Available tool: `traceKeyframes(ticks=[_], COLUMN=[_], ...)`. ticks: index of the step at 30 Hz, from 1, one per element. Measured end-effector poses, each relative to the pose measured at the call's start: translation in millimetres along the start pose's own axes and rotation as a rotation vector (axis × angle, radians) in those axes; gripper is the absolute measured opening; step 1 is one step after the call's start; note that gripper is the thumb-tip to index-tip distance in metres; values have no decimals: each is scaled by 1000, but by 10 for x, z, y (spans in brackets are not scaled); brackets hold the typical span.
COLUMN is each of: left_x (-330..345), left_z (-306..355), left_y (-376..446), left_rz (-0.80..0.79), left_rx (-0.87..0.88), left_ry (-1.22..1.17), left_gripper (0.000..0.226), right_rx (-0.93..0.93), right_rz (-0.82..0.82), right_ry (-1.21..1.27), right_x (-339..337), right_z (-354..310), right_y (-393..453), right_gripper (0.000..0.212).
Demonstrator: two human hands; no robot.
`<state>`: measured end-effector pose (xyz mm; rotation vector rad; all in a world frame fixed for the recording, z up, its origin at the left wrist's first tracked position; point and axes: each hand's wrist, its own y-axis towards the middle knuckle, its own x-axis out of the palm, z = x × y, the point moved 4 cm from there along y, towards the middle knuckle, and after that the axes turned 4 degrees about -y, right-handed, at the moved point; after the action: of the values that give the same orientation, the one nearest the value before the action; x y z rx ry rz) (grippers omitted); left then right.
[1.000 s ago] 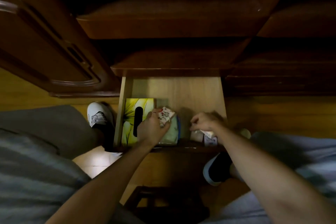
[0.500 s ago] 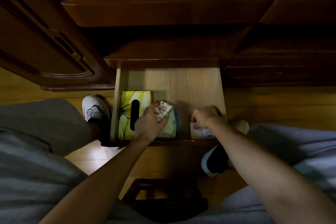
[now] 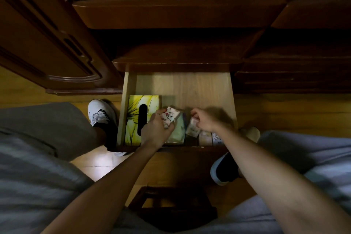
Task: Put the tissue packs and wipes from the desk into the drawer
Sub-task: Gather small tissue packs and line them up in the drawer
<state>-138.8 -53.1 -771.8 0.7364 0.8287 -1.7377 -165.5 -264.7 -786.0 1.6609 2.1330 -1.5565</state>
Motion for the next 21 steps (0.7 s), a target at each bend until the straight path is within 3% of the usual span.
traceKeyframes(ticks=[2, 5, 14, 16, 18, 21], left_x=[-2, 11, 22, -5, -44, -11], left_z=[-9, -21, -7, 35, 117, 266], left_y=[-5, -15, -9, -3, -7, -22], left_rz=[-2, -1, -11, -17, -37, -121], left_rx=[-9, -14, -7, 5, 29, 97], left_ry=[-6, -5, -2, -19, -77, -127], left_gripper=[60, 61, 62, 62, 62, 64], right_rx=[-25, -16, -74, -74, -24, 38], right_rz=[80, 121, -27, 55, 172, 39], right_ry=[-123, -344, -641, -561, -260, 342], right_x=[40, 30, 165, 43, -122, -260], right_z=[41, 95, -2, -21, -6, -49], right_y=[-1, 12, -27, -36, -60, -137], right_gripper=[62, 46, 33, 30, 32, 43])
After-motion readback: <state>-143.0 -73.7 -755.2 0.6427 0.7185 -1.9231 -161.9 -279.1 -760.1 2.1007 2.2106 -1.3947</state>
